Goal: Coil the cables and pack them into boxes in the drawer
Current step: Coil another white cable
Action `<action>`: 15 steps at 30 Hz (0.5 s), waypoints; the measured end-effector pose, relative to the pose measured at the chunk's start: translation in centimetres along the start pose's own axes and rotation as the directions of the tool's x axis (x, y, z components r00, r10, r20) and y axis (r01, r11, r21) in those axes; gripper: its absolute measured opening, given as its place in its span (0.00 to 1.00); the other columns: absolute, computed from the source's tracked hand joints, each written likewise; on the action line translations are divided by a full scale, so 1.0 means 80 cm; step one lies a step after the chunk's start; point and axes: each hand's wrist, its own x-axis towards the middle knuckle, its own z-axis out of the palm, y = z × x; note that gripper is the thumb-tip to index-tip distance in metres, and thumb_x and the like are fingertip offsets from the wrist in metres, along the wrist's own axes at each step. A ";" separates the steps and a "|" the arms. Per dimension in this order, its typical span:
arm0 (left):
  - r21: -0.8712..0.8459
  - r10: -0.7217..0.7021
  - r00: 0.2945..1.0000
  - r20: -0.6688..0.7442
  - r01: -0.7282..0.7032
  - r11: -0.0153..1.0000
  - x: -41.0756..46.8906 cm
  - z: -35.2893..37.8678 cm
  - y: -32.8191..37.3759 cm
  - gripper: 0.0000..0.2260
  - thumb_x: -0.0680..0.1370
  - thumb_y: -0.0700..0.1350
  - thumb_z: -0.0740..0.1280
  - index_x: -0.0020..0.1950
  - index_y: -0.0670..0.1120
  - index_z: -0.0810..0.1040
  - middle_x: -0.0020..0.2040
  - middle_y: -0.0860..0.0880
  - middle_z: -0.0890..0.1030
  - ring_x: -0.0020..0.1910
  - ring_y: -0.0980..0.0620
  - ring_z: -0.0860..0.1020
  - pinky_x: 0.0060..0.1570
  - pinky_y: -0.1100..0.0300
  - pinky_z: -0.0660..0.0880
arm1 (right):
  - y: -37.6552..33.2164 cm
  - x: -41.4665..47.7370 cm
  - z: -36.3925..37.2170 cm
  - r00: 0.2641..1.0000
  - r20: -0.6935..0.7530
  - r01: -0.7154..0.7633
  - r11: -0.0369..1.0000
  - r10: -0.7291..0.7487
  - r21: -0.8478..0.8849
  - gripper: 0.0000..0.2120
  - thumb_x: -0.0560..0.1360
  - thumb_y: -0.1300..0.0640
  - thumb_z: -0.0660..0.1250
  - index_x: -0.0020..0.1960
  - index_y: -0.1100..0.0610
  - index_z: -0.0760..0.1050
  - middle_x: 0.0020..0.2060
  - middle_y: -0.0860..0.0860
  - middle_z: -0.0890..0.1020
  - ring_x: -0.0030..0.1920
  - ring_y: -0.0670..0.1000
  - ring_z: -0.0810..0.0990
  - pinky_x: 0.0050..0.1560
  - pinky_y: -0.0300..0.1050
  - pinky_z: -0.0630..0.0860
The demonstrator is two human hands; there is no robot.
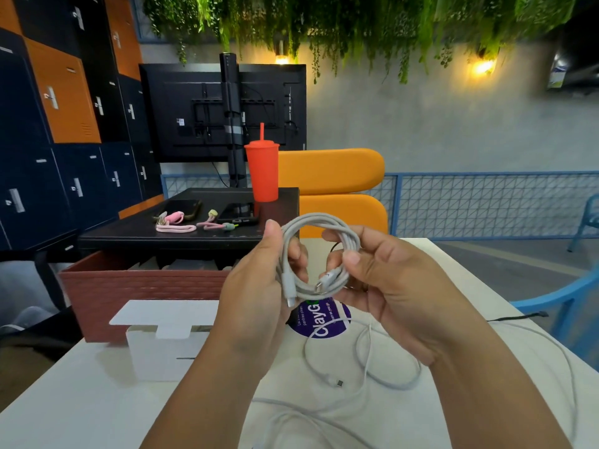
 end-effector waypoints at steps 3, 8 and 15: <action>0.067 -0.031 0.999 0.011 0.030 0.997 0.002 -0.005 0.002 0.16 0.70 0.55 0.61 0.34 0.45 0.78 0.33 0.48 0.73 0.33 0.52 0.69 0.41 0.54 0.66 | 0.001 0.003 -0.005 0.997 -0.070 0.015 0.998 -0.019 -0.055 0.11 0.78 0.64 0.58 0.50 0.53 0.77 0.32 0.50 0.79 0.35 0.46 0.79 0.41 0.41 0.79; 0.202 -0.028 1.000 0.012 0.025 0.979 0.005 -0.010 0.005 0.11 0.73 0.49 0.64 0.39 0.47 0.85 0.34 0.49 0.77 0.34 0.52 0.70 0.39 0.55 0.66 | -0.002 0.003 -0.009 0.983 -0.172 0.063 0.997 -0.068 -0.033 0.09 0.76 0.65 0.60 0.46 0.55 0.77 0.30 0.50 0.80 0.30 0.47 0.79 0.34 0.39 0.78; 0.236 -0.001 1.000 0.015 -0.002 0.972 0.004 -0.009 0.006 0.11 0.79 0.43 0.60 0.44 0.46 0.82 0.33 0.50 0.79 0.32 0.56 0.73 0.29 0.67 0.73 | -0.003 0.003 -0.011 0.972 -0.216 0.081 0.994 -0.095 -0.077 0.06 0.75 0.63 0.63 0.45 0.55 0.77 0.29 0.49 0.80 0.30 0.45 0.79 0.34 0.36 0.78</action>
